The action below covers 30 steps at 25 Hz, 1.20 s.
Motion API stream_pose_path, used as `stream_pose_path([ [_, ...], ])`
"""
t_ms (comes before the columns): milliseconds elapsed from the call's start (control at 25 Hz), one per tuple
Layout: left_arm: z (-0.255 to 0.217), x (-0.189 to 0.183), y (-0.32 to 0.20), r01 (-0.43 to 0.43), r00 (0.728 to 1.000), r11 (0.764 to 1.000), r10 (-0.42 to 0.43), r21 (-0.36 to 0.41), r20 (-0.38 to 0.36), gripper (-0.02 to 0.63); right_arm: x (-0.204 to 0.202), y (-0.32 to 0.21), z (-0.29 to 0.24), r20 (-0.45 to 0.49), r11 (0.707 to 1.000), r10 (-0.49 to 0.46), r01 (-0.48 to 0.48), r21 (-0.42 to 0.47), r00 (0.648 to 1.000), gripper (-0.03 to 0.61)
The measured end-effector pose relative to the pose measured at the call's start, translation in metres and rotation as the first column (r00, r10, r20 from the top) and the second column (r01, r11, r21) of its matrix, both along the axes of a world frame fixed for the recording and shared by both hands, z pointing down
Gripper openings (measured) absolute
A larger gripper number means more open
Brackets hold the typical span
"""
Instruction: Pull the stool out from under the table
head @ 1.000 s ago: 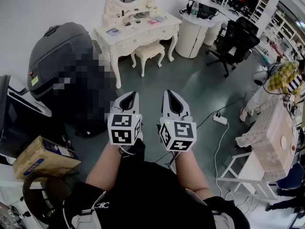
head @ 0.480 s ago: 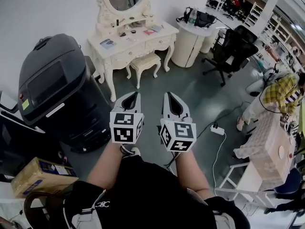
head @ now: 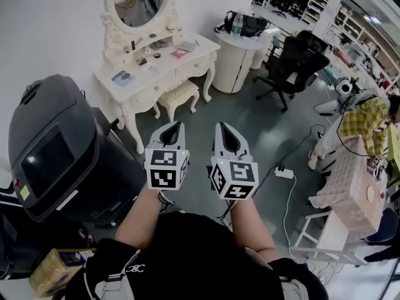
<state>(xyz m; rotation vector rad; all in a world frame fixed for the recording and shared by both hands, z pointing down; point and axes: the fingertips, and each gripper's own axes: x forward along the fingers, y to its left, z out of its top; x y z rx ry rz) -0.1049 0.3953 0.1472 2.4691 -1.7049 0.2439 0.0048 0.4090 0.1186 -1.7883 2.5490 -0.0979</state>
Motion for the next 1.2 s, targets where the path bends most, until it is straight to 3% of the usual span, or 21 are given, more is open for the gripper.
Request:
stream_pose_path([
  [520, 0.036, -0.04, -0.082, -0.041, 0.999, 0.995, 0.039, -0.089, -0.023, 0.0, -0.043, -0.077, 0.023, -0.037, 0.999, 0.021, -0.022, -0.037, 0.999, 0.006],
  [720, 0.041, -0.046, -0.092, -0.037, 0.999, 0.996, 0.038, -0.077, 0.017, 0.0, -0.049, -0.102, 0.028, 0.033, 0.998, 0.007, -0.005, -0.07, 0.999, 0.006],
  [1200, 0.045, -0.066, -0.172, 0.046, 0.998, 0.997, -0.044, -0.059, 0.047, 0.0, -0.071, -0.191, 0.024, 0.0, 0.996, -0.083, 0.083, -0.027, 0.997, 0.006],
])
